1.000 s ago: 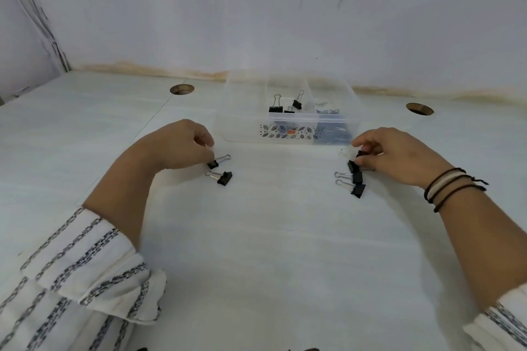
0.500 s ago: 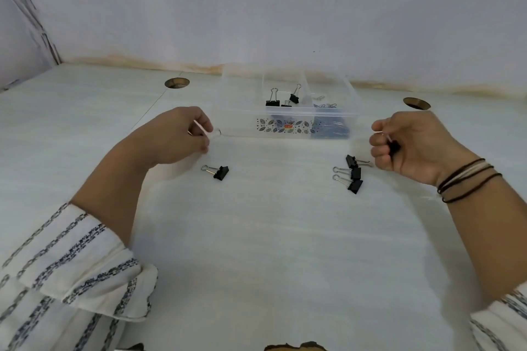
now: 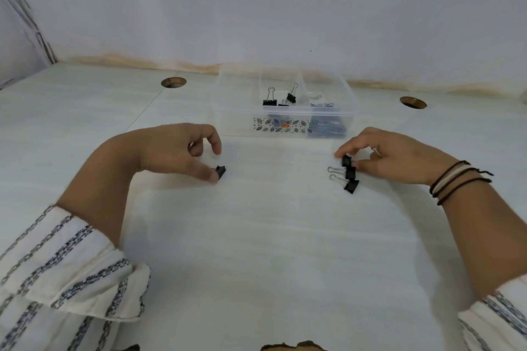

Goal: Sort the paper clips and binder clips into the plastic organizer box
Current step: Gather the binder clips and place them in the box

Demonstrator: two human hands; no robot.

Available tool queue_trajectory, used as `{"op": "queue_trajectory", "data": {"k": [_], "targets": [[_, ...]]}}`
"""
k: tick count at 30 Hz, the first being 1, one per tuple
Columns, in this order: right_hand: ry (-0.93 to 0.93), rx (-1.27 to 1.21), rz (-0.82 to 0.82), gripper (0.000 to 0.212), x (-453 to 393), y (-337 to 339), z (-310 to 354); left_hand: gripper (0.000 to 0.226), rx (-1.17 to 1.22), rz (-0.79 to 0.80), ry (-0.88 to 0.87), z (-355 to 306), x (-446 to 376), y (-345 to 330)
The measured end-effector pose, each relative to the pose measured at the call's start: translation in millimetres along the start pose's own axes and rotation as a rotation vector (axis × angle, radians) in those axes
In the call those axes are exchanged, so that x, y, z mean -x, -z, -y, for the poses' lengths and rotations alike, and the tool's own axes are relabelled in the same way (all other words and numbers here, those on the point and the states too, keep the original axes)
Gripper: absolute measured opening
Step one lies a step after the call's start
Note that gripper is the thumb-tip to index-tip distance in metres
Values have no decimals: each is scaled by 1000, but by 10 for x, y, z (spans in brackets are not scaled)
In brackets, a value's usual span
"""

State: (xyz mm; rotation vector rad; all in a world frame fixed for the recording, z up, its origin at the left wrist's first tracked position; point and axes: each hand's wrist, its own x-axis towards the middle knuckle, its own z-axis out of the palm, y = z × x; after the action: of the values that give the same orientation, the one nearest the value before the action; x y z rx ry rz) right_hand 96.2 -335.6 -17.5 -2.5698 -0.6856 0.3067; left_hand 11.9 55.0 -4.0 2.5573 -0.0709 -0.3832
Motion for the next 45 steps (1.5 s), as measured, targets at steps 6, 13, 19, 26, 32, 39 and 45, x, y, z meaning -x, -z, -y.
{"op": "queue_trajectory", "data": {"k": [6,13,19,26,32,39,45], "targets": [[6,43,-35,15,-1,16,24,32,-20,28,-43,-26,-20,-34],[-216,-586,-226,8,-47,107,3,13,120,-131,-141,-53,-36,-50],[-151,-59,-189,26,-56,-54,138,16,899,-96,-136,-91,-103,-58],[-148,13,-226,24,-108,-115,184,11,1291,50,81,-232,-174,-198],[-316,-807,-198,9,-29,99,116,14,1283,26,159,-213,-238,-226],[-461,-1314,46,30,11,119,155,15,885,-119,94,-247,-261,-312],[-206,-288,93,23,78,77,179,21,535,-206,-116,-434,-242,-473]]}}
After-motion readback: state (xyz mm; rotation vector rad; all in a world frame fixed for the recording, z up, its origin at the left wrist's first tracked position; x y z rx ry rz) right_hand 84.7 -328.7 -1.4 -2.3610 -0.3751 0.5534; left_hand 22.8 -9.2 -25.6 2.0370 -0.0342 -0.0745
